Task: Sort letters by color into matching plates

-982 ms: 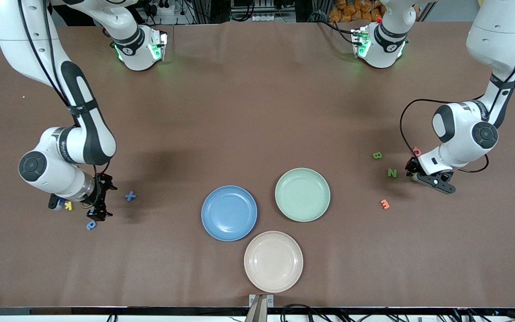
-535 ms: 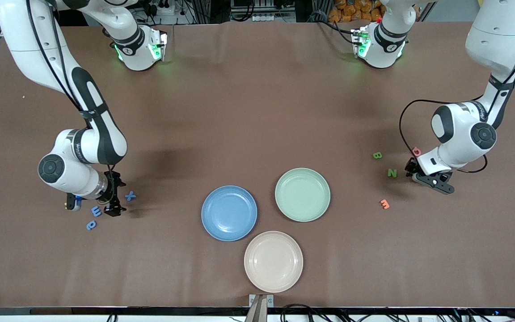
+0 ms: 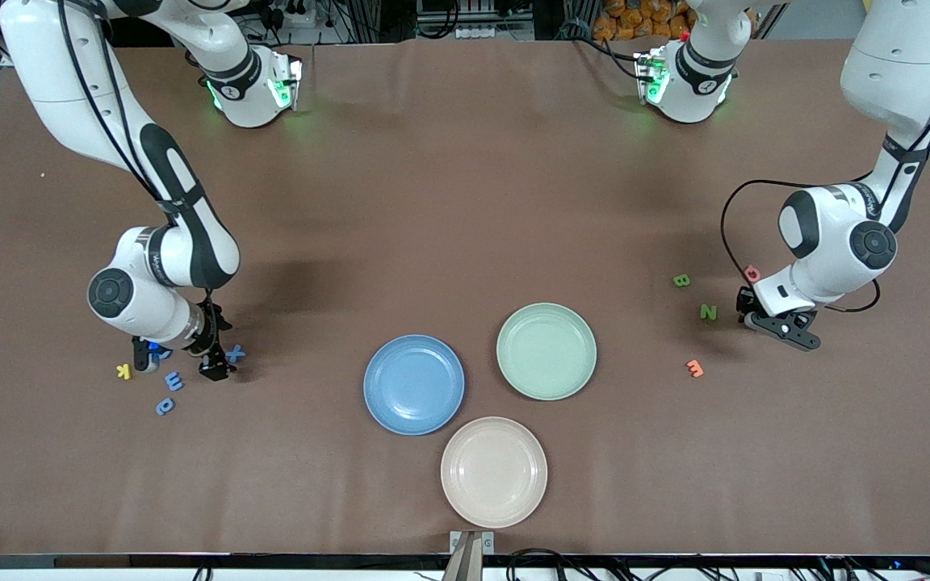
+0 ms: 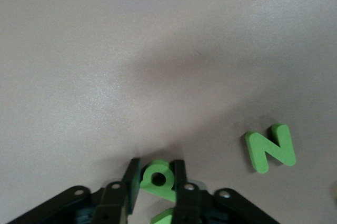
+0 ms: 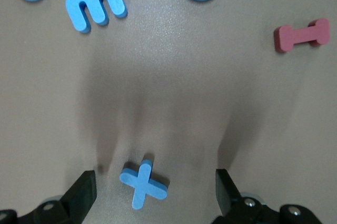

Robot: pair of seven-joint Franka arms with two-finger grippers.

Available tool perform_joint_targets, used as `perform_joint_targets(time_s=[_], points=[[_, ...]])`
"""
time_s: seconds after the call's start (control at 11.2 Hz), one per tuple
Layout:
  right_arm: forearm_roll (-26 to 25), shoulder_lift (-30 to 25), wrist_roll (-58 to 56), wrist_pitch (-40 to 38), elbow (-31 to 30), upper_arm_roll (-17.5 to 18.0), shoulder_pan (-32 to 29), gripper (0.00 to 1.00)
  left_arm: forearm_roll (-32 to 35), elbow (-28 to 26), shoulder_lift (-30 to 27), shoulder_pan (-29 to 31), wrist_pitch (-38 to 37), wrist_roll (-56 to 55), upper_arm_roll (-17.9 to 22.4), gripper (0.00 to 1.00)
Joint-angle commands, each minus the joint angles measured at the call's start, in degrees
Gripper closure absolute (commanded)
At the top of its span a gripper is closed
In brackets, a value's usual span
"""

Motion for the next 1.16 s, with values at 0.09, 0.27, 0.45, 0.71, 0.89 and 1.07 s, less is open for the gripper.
perform_joint_targets(time_s=[0.09, 0.27, 0.45, 0.71, 0.89, 1.07], points=[[0.6, 0.3, -1.2, 2.5, -0.8, 0.5, 0.0, 0.13, -0.9, 0.0, 0.2, 0.3, 0.6, 1.5, 0.1, 0.95], [0.6, 1.3, -1.2, 3.8, -0.8, 0.5, 0.0, 0.19, -1.3, 0.4, -0.3, 0.3, 0.6, 1.4, 0.0, 1.00], [0.6, 1.6, -1.2, 4.5, -0.9, 0.5, 0.3, 0.25, -1.4, 1.0, -0.7, 0.2, 0.4, 1.3, -0.1, 1.00], [0.7, 2.0, -1.2, 4.5, -0.9, 0.5, 0.4, 0.47, -1.5, 2.9, -2.4, -0.2, -1.0, 0.5, -0.6, 1.00], [0.7, 2.0, -1.2, 4.5, -0.8, 0.5, 0.4, 0.53, -1.5, 4.5, -3.7, -0.7, -2.1, -1.3, -1.6, 1.00], [0.7, 2.0, -1.3, 4.5, -0.7, 0.5, 0.4, 0.62, -1.5, 7.0, -3.9, -2.7, -5.2, -6.7, -2.8, 1.00]])
